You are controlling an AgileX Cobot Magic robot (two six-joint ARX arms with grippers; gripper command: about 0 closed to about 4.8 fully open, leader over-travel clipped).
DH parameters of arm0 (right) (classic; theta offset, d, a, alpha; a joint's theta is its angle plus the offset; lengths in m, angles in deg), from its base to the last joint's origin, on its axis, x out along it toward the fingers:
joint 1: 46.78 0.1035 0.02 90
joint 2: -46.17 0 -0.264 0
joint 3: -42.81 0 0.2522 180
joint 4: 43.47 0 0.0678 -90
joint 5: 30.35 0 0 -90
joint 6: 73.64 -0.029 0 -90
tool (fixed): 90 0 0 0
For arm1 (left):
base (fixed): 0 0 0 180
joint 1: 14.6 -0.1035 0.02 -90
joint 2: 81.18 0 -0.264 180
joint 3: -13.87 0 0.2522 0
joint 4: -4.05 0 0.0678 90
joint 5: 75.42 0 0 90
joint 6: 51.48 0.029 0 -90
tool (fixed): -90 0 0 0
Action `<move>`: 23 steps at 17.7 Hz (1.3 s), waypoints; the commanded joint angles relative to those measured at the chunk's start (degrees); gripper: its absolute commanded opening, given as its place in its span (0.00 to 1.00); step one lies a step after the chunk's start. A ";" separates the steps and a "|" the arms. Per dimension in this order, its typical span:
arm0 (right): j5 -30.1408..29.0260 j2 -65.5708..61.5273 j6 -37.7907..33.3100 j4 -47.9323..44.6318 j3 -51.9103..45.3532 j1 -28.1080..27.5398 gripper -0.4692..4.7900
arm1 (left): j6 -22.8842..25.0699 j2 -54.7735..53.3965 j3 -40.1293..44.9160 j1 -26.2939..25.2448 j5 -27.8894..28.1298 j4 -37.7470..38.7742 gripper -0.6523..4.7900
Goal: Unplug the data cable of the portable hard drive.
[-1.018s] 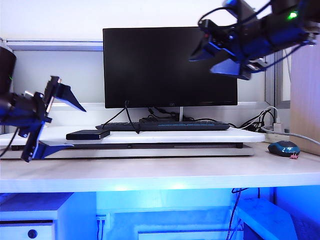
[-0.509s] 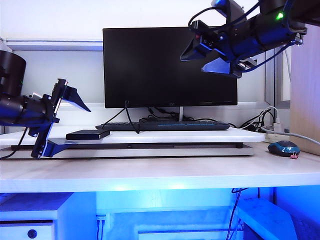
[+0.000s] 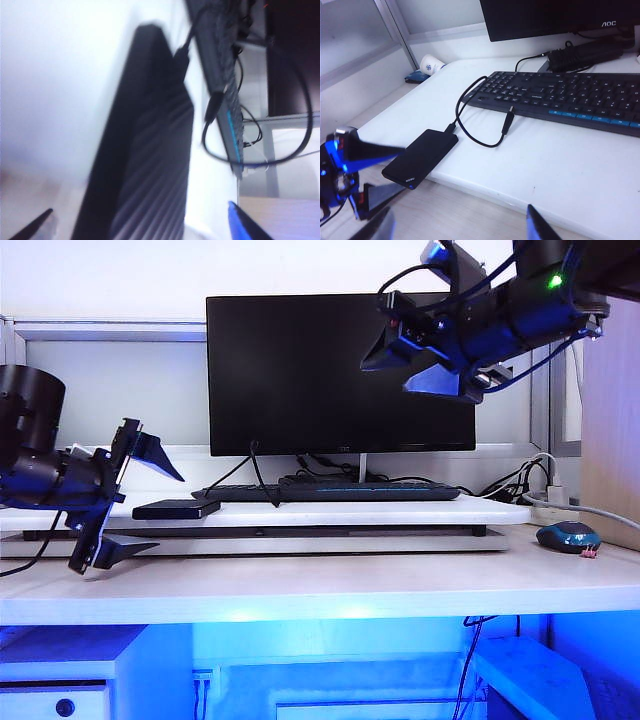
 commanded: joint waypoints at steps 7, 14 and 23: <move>-0.37 -2.58 0.26 0.81 4.92 0.35 0.73 | 0.42 -1.64 -4.90 0.44 0.70 2.32 0.84; -0.35 -2.58 0.26 1.09 5.92 0.35 0.73 | 0.46 -2.29 -5.07 0.70 1.79 4.26 0.49; -2.93 -2.58 0.22 1.05 5.97 2.80 0.73 | 3.48 -2.29 -5.03 0.70 -5.90 1.55 0.11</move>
